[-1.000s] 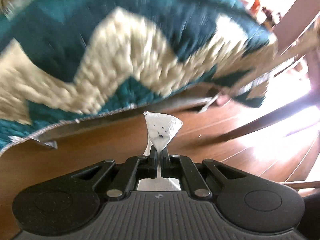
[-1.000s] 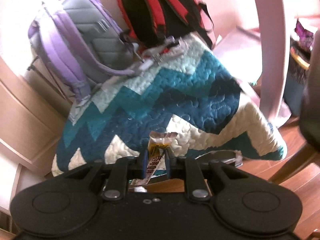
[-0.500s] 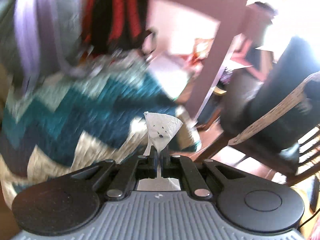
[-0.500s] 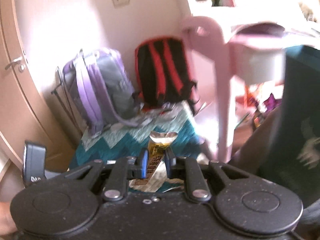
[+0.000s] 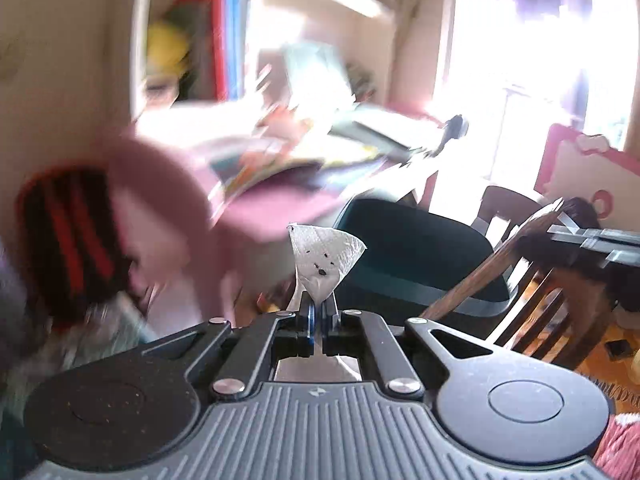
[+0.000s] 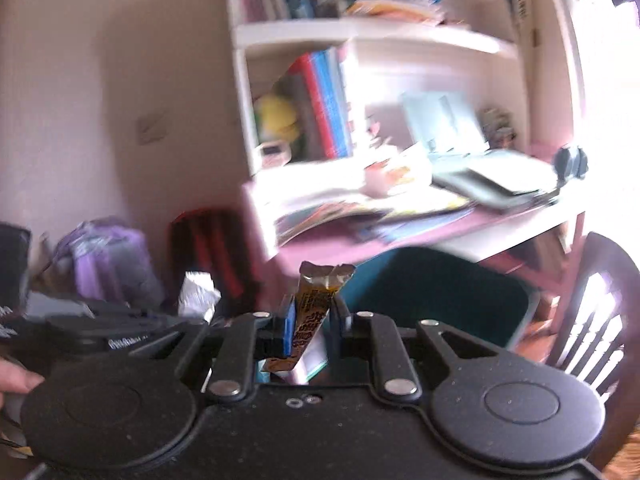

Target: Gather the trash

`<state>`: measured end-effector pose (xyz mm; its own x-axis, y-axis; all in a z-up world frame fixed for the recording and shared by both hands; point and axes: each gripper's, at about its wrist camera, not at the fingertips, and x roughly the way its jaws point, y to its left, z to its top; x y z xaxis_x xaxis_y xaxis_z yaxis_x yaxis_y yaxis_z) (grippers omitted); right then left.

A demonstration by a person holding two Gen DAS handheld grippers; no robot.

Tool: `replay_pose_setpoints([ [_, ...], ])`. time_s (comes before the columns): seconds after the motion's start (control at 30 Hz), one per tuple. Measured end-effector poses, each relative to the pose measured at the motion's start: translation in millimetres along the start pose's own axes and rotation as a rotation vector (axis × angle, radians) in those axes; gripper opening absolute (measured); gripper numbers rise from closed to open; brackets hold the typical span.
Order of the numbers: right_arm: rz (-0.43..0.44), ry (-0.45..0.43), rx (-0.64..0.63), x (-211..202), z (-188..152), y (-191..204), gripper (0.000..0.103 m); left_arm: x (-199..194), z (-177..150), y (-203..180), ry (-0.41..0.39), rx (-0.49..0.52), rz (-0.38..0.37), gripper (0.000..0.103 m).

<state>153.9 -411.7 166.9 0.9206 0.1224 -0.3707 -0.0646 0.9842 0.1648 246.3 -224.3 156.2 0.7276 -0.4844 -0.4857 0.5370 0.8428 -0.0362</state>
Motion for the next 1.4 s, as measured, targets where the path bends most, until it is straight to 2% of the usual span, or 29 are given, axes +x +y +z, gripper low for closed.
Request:
replay_pose_setpoints([
  [0.13, -0.079, -0.012, -0.026, 1.5, 15.1, -24.8, 0.016, 18.5, 42.9, -39.7, -0.056, 0.044, -0.036, 0.003],
  [0.3, -0.15, 0.031, -0.054, 20.6, 15.5, -47.4, 0.016, 58.2, 65.3, -83.2, -0.065, 0.12, -0.034, 0.003],
  [0.43, -0.183, 0.079, -0.06, 36.4, 5.4, -62.0, 0.016, 100.8, 58.3, -101.9, 0.013, 0.124, -0.023, 0.003],
  [0.6, -0.173, 0.17, -0.058, 54.9, -10.4, -74.2, 0.017, 141.7, 38.2, -108.1, 0.13, 0.119, -0.01, 0.003],
  [0.7, -0.174, 0.215, -0.061, 65.4, -17.8, -75.6, 0.017, 157.7, 30.3, -104.3, 0.199, 0.091, -0.012, 0.004],
  [0.83, -0.181, 0.268, -0.056, 79.4, -25.6, -79.5, 0.019, 169.1, 22.9, -105.2, 0.243, 0.098, -0.01, 0.004],
  [0.9, -0.194, 0.272, -0.059, 82.1, -28.5, -80.2, 0.024, 171.2, 20.8, -105.4, 0.26, 0.092, -0.01, 0.007],
  [1.0, -0.192, 0.277, -0.058, 83.2, -30.2, -80.5, 0.029, 170.3, 18.8, -106.3, 0.267, 0.087, -0.018, 0.026],
  [1.07, -0.196, 0.274, -0.054, 81.6, -31.9, -80.0, 0.034, 166.3, 18.3, -106.3, 0.255, 0.085, -0.018, 0.049],
  [1.13, -0.19, 0.265, -0.046, 78.7, -33.2, -79.8, 0.036, 160.3, 18.8, -106.1, 0.237, 0.086, -0.016, 0.055],
  [1.23, -0.186, 0.253, -0.029, 72.5, -32.8, -78.9, 0.039, 148.0, 20.0, -103.9, 0.225, 0.073, -0.033, 0.055],
  [1.33, -0.177, 0.241, -0.011, 64.0, -31.5, -77.4, 0.042, 130.8, 20.1, -99.1, 0.204, 0.057, -0.042, 0.065],
  [1.4, -0.172, 0.23, -0.003, 56.7, -31.0, -75.7, 0.045, 117.3, 19.2, -95.5, 0.182, 0.052, -0.041, 0.068],
])
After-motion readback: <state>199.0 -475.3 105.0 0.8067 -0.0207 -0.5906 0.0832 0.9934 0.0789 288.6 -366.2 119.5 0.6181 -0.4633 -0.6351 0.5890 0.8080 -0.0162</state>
